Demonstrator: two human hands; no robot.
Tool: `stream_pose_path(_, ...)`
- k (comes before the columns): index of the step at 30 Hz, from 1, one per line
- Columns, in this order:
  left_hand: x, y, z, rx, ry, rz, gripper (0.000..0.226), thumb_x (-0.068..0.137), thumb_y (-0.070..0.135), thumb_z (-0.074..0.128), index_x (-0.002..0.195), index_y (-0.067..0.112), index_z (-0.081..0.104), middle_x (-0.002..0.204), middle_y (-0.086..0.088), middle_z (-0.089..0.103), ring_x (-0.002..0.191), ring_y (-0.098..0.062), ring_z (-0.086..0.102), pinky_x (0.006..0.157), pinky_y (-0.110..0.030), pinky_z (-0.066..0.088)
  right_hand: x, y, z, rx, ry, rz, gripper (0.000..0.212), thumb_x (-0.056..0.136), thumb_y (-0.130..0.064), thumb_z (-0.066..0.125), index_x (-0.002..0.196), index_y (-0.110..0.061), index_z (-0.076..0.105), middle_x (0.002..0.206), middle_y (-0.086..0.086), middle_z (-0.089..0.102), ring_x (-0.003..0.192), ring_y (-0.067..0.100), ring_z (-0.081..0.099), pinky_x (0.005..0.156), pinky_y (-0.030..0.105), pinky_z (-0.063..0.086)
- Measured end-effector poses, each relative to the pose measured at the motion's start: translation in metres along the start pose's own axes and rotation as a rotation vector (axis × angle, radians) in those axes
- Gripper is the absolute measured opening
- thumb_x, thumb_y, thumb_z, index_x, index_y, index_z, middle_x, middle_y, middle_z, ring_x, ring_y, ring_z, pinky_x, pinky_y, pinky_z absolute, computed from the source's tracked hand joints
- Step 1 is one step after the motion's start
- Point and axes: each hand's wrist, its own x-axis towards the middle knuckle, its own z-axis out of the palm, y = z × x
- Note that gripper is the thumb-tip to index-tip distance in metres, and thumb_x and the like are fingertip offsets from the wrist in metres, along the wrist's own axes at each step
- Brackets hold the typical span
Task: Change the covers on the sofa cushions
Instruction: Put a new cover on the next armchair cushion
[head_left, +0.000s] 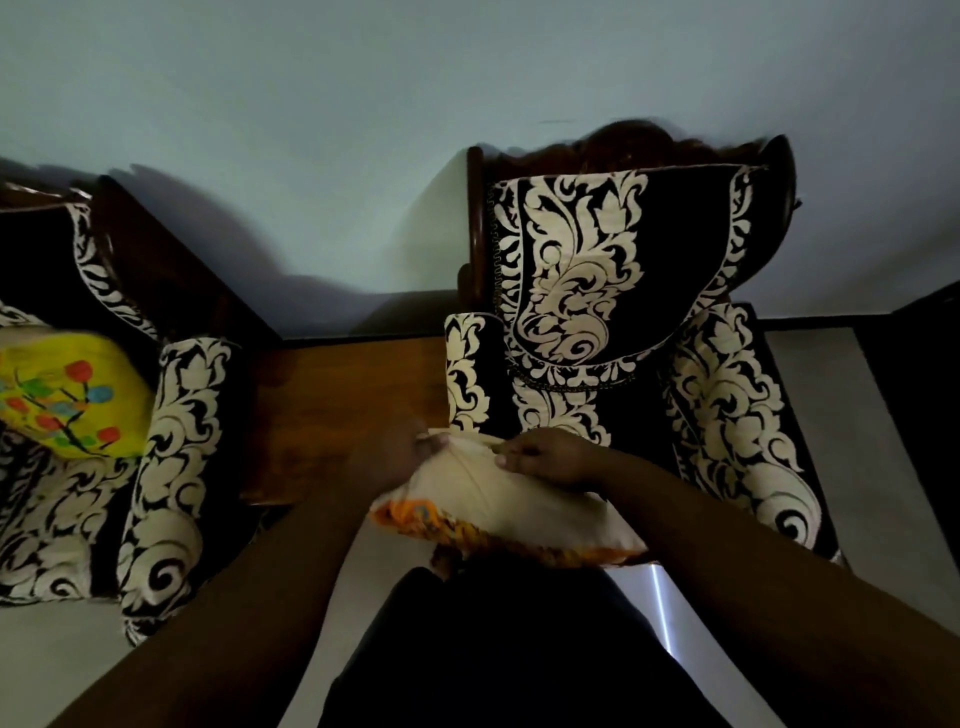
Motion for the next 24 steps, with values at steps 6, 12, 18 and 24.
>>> stream_pose_path(6,0.032,-0.003,-0.028,0.391,0.227,-0.055,0.055,0.093,0.073,0.042,0.101,0.022,0.062,0.104,-0.005,0.063,0.096,-0.026,0.059,0.079,-0.038,0.050,-0.013,0.023,0.001,-0.394,0.433,0.162,0.078,0.082,-0.086,0.043,0.140,-0.033,0.046,0.138,0.000,0.048,0.125,0.025,0.050,0.096,0.046,0.048)
stream_pose_path(12,0.004,0.009,-0.029,0.091,0.180,0.178,0.076,0.083,0.081,0.038,0.130,0.025,0.057,0.136,-0.006,0.053,0.127,-0.028,0.051,0.098,-0.036,0.044,-0.023,0.061,0.001,-0.137,0.744,0.244,0.059,0.081,-0.075,0.061,0.112,-0.026,0.053,0.114,-0.001,0.059,0.095,0.021,0.059,0.074,0.034,0.048)
stream_pose_path(18,-0.003,-0.019,-0.026,0.201,0.154,0.382,0.082,0.092,0.076,0.034,0.139,0.013,0.060,0.139,-0.015,0.061,0.123,-0.035,0.060,0.099,-0.045,0.050,-0.026,0.087,-0.012,0.049,0.687,0.157,0.068,0.079,-0.082,0.054,0.117,-0.028,0.066,0.111,-0.007,0.056,0.101,0.015,0.059,0.079,0.029,0.045)
stream_pose_path(24,0.018,-0.007,-0.050,-0.028,0.226,0.040,0.049,0.095,0.050,0.062,0.118,0.007,0.072,0.113,-0.017,0.073,0.103,-0.033,0.067,0.074,-0.031,0.041,-0.025,0.074,-0.024,0.013,0.719,0.108,0.041,0.099,-0.056,0.050,0.077,-0.023,0.057,0.075,-0.003,0.061,0.069,0.012,0.059,0.060,0.027,0.043)
